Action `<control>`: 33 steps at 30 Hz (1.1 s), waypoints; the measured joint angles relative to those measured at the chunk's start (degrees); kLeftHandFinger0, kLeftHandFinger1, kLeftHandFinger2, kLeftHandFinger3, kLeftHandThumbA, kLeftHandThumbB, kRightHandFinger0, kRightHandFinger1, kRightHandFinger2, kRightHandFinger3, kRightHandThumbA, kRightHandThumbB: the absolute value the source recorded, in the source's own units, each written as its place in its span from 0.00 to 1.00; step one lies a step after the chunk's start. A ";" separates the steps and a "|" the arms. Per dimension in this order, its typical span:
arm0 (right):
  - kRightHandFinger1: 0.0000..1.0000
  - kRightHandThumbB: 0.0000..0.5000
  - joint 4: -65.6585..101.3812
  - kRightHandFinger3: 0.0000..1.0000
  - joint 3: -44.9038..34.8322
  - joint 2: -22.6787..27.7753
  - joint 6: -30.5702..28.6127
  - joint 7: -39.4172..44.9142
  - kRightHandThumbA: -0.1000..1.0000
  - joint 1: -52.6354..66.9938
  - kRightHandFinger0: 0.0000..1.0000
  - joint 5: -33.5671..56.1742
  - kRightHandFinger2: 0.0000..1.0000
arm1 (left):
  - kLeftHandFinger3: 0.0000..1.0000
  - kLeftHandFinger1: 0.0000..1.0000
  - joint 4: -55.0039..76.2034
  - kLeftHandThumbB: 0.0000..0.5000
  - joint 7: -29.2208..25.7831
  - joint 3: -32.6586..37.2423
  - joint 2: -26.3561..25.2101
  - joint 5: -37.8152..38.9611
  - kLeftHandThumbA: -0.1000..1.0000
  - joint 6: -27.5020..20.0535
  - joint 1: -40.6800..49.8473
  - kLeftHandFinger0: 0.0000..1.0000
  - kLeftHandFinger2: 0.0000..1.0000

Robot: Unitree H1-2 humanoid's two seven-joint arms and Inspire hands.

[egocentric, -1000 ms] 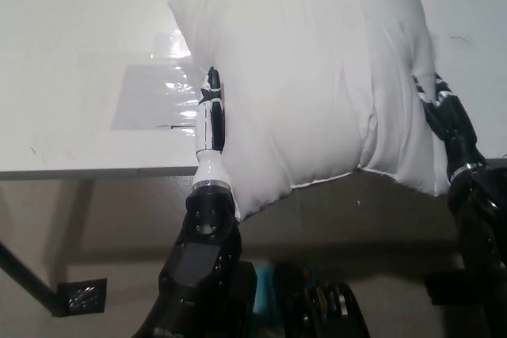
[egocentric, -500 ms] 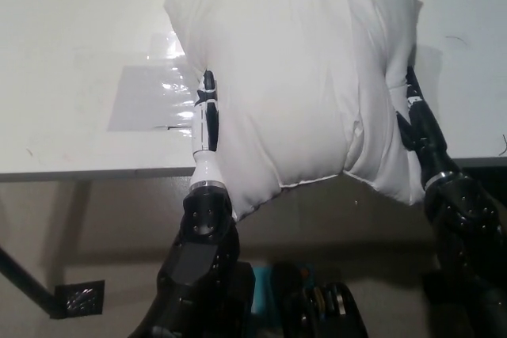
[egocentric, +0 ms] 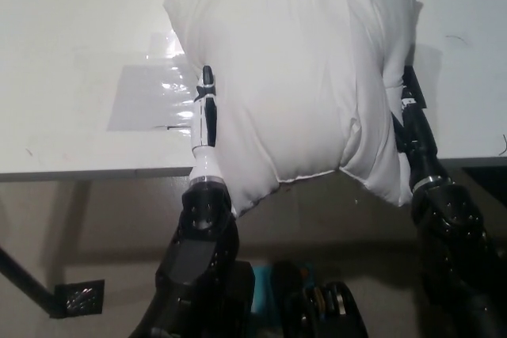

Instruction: The robot uses both hands to lift the pillow and then drops it on the table

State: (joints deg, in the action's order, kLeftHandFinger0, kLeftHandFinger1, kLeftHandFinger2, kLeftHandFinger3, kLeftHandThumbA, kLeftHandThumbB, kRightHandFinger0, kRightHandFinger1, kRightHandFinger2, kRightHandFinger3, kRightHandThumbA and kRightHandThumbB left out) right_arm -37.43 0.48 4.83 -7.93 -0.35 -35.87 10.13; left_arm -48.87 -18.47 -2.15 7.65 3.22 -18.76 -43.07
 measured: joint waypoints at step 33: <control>1.00 0.93 23.14 1.00 0.64 5.07 13.74 -2.73 1.00 -17.17 1.00 -4.13 1.00 | 1.00 1.00 29.87 0.60 -0.02 2.18 -6.56 -1.05 1.00 21.22 -12.06 1.00 1.00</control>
State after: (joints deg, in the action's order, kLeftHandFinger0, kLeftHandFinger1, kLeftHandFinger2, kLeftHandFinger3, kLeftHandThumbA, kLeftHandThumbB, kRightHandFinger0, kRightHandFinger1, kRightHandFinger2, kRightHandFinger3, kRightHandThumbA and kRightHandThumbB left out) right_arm -14.29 1.12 9.90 5.81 -3.08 -53.04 6.01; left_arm -19.00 -18.49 0.03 1.09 2.16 2.45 -55.13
